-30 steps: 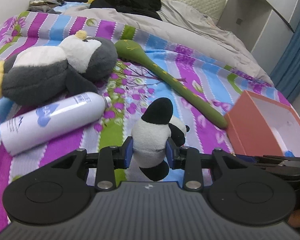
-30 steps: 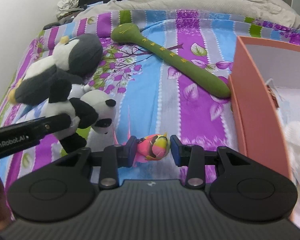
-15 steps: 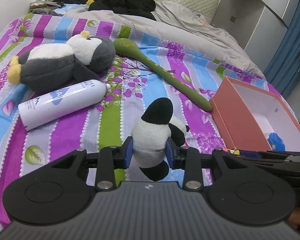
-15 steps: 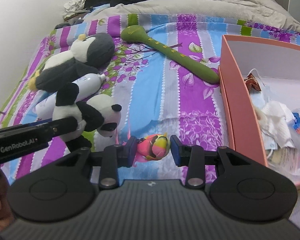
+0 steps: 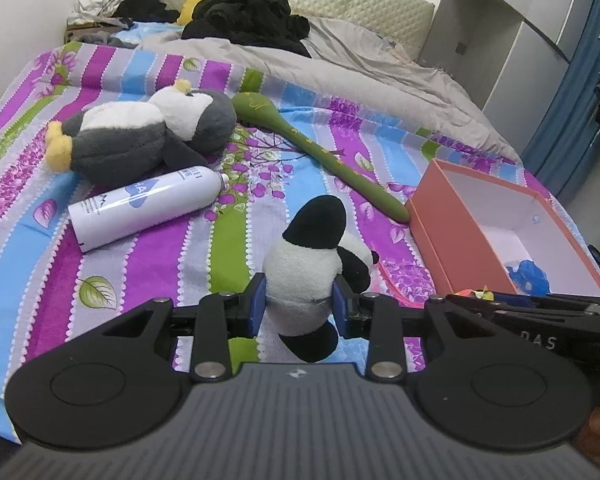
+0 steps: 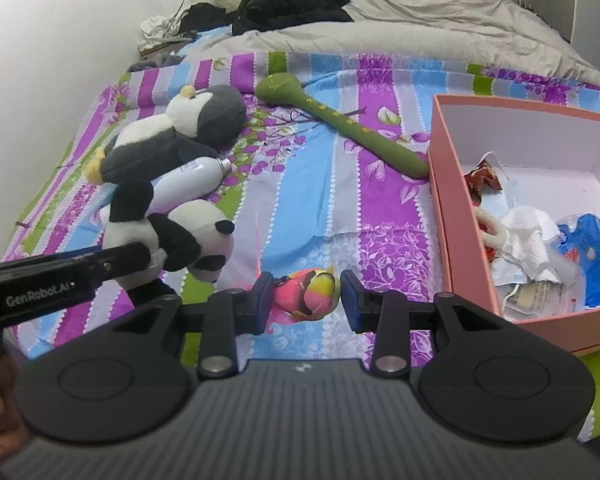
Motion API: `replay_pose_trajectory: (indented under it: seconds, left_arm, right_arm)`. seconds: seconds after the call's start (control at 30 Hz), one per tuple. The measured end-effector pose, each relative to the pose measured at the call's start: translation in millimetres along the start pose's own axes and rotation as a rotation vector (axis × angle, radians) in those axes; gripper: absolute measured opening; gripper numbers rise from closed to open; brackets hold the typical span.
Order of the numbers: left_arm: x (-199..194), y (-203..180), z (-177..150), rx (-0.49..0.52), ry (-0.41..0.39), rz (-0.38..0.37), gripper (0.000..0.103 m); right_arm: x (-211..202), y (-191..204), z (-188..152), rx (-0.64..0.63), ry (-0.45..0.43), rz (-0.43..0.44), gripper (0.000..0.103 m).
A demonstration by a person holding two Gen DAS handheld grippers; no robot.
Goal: Organize soft objects
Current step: 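Carry the panda plush with the left tool while the right tool carries the bird toy to the box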
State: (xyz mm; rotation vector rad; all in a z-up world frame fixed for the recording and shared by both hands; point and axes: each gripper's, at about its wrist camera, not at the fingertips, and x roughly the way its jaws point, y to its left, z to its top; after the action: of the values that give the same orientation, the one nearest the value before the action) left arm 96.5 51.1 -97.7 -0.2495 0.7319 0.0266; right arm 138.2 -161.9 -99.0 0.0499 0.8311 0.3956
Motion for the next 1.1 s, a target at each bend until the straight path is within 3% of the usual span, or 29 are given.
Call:
replay_pose_trajectory:
  seconds: [0.5,0.9,1.1]
  left_arm:
    - [-30.7,-27.5,1.7,0.044,-0.039,-0.043,0.039]
    - [-29.8,-76.4,-2.2,0.132,-0.023,-0.136,0.039]
    - [-33.2,-104.0,-1.4,0.158,-0.015,-0.217,0.039]
  right_arm:
    - [-52.4,-9.9,-6.4,0.008,-0.097,-0.044,0.040]
    - [-99.8,-42.5,-12.8,0.061,-0.189,-0.147,0.040]
    - [-116.6,-63.0,-21.9,0.108,-0.203,-0.177,0.040]
